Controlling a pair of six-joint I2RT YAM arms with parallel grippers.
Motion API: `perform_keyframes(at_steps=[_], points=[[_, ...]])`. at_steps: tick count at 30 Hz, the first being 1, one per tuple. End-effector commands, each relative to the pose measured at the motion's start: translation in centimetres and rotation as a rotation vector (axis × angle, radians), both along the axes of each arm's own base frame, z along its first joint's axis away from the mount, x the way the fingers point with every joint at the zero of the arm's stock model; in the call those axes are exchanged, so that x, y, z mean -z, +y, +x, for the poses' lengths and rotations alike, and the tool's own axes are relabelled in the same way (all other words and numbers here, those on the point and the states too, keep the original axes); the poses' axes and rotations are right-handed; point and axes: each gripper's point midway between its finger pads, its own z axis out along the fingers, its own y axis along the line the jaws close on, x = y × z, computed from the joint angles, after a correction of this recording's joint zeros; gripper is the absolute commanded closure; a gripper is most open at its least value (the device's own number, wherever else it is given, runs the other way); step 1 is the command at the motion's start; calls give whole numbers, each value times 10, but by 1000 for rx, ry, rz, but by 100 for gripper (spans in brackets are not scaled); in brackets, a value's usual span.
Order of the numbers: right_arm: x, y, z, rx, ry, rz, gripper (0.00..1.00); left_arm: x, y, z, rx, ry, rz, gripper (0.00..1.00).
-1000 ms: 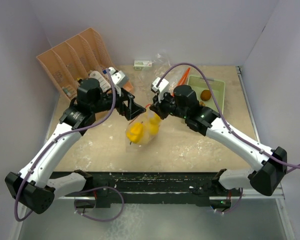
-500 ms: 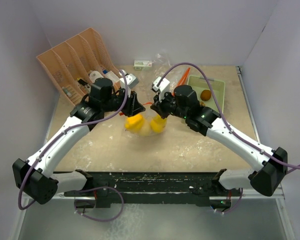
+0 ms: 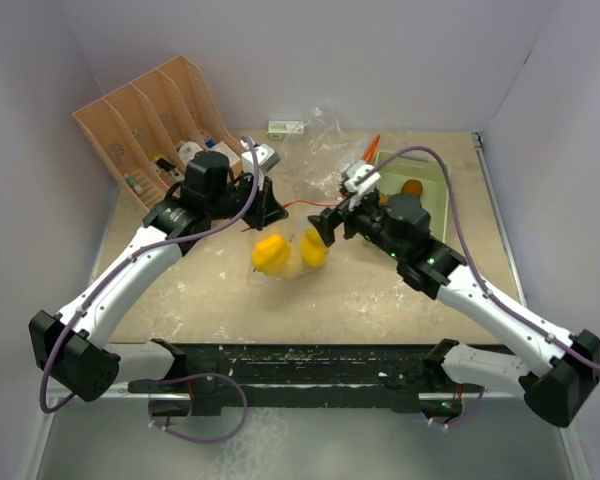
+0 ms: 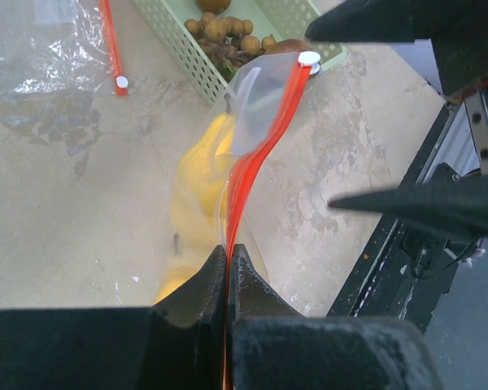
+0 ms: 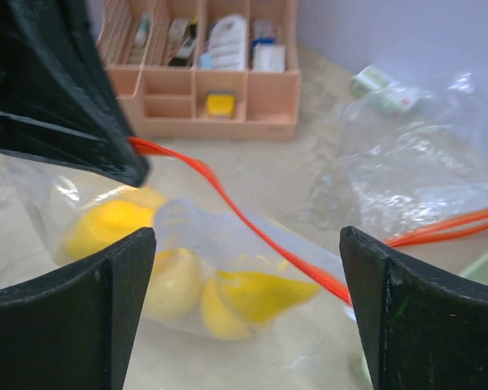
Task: Open the zip-top bag and remove the fake food
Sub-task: Pick up the zipper food storage bag at the center of the board.
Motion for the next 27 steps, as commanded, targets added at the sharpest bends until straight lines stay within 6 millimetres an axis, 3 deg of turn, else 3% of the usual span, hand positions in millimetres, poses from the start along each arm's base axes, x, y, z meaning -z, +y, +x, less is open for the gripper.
perform_keyframes(at_steps=[1,8,11,18,25,27], points=[[-59,-45,15,113,-178,237,3,-52,-1,4,6,-96,-72,100],[-54,-73,12,-80,-220,354,3,-71,-6,-8,93,-46,-180,100],[-51,-71,-12,-290,-271,346,1,-82,-8,-16,121,-42,-220,100],[-38,-71,-38,-550,-308,294,0,-98,-9,-29,162,-45,-262,100],[-42,-65,-37,-654,-316,361,3,-108,-11,-40,210,-40,-296,100],[-48,-64,-37,-679,-321,393,8,-111,-10,-42,213,-46,-297,100]])
